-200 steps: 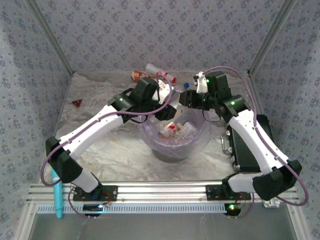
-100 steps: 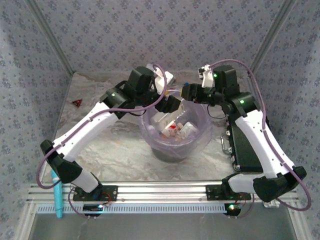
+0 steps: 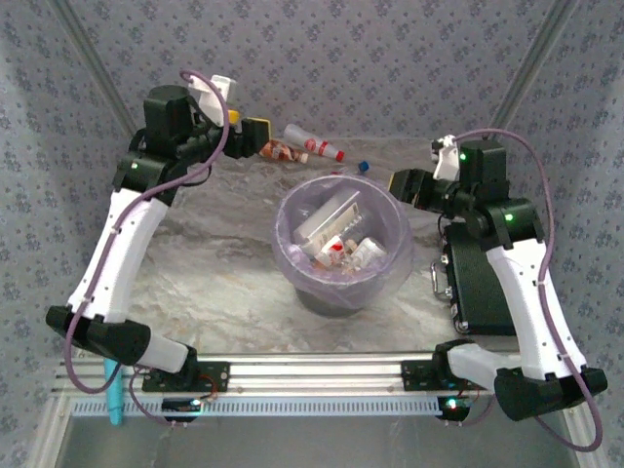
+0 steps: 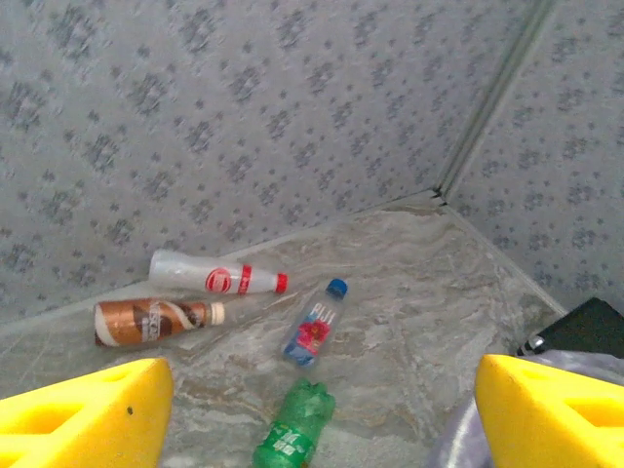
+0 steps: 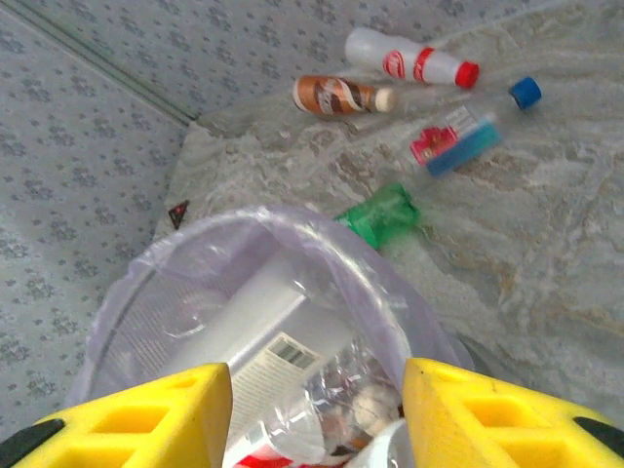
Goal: Put the plastic bottles in the bin
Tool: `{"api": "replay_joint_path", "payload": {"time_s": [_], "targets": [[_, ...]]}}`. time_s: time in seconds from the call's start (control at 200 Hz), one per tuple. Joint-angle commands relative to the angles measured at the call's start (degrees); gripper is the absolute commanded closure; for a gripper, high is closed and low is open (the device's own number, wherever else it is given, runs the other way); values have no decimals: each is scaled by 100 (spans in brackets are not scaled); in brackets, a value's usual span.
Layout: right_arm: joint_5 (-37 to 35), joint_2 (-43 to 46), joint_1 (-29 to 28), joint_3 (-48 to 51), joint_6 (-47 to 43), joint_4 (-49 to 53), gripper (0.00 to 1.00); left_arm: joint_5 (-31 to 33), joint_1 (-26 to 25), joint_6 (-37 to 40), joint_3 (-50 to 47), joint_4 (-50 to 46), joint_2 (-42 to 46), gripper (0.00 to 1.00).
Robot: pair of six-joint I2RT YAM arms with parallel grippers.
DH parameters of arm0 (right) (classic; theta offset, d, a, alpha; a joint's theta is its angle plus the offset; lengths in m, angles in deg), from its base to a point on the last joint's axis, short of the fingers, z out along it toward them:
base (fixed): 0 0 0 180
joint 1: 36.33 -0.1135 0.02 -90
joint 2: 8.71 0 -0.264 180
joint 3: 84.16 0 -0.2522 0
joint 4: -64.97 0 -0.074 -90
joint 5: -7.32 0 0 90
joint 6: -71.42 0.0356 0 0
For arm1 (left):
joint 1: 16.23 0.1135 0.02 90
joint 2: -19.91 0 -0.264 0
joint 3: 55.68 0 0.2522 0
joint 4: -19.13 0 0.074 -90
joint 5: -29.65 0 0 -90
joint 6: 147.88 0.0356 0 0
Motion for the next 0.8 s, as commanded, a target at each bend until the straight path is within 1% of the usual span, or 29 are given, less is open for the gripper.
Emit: {"api": "replay_joint_path", "payload": {"time_s": [0.0, 0.075, 0.18, 0.325, 0.425, 0.495, 0.585, 0.7, 0.795], "targets": [[94, 132, 87, 240, -62, 161, 48, -618, 259, -288, -245, 208, -523, 20], [121, 211, 144, 295, -50, 201, 48, -633, 359, -338, -353, 307, -857, 20], [182, 330, 215, 352, -46, 326, 47, -362, 365, -389, -363, 325, -1477, 21], [290, 487, 302, 442, -91, 569, 47, -397, 364, -532, -465, 680, -2220, 22], [337, 618, 351, 513, -60, 680, 46, -382, 360, -456, -105, 495, -2946, 21], [376, 698, 384, 562, -45, 764, 46, -526, 357, -352, 198, 284, -3460, 21], [401, 771, 429, 593, -74, 894, 46, -827, 310, -217, 238, 322, -3857, 19], [408, 847, 506, 667, -73, 951, 46, -1058, 149, -29, 192, 322, -4118, 15], [429, 854, 560, 719, -36, 902, 46, -1269, 19, -25, 26, 492, -4215, 12]]}}
